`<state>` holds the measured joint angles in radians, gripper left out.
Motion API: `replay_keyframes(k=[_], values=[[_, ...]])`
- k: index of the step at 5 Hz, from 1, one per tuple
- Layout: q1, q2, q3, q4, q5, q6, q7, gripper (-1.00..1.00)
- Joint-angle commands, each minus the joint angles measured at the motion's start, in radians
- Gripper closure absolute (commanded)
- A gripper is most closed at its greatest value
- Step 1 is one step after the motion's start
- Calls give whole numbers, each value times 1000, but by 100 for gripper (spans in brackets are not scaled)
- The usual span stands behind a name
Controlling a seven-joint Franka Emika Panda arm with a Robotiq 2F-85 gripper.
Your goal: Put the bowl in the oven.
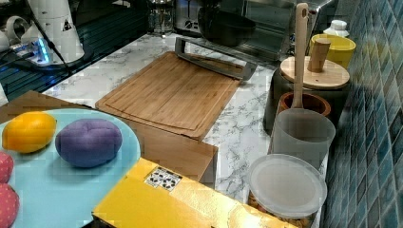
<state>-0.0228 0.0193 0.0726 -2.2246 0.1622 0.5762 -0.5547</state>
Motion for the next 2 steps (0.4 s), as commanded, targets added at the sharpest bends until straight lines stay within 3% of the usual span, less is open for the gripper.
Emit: replay_keyframes(k=[1, 2], values=[[77, -101, 76, -67, 39, 158, -42, 100], [80, -96, 98, -86, 91, 231, -73, 100]])
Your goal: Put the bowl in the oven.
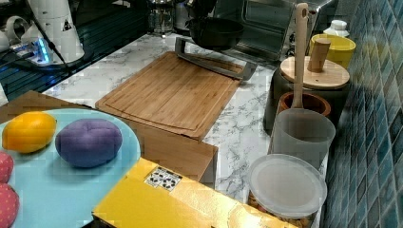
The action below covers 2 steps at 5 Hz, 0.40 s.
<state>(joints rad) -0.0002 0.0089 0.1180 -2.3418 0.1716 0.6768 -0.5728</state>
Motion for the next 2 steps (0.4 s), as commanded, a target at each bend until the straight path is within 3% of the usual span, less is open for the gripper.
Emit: replay_keyframes(k=[1, 2], values=[[65, -59, 83, 35, 78, 185, -3, 100], [77, -13, 99, 63, 96, 233, 17, 100]])
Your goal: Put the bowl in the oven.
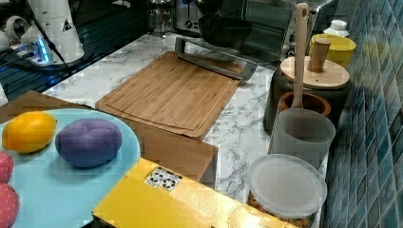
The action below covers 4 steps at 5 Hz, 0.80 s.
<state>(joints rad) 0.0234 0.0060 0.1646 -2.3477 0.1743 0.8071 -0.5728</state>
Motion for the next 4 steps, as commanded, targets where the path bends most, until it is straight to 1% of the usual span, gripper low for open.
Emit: replay_keyframes(k=[1, 2, 3, 4], values=[[55, 32, 86, 105, 89, 120, 50, 100], [59, 98, 115, 159, 68, 130, 101, 100], [8, 184, 184, 255, 7, 107, 218, 100], [53, 206, 140, 273, 96, 151, 216, 100]])
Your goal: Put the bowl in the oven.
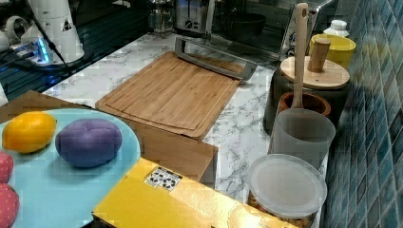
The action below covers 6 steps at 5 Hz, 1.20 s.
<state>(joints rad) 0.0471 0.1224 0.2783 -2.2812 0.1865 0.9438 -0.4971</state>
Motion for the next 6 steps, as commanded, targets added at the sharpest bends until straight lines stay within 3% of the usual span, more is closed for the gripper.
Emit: replay_keyframes(k=[1, 2, 3, 6], values=[[26, 82, 36, 187, 127, 94, 158, 100], [30, 100, 36, 183, 145, 115, 166, 100], [16, 102, 69, 170, 223, 156, 119, 100], [88, 198, 76, 222, 150, 197, 192, 100]])
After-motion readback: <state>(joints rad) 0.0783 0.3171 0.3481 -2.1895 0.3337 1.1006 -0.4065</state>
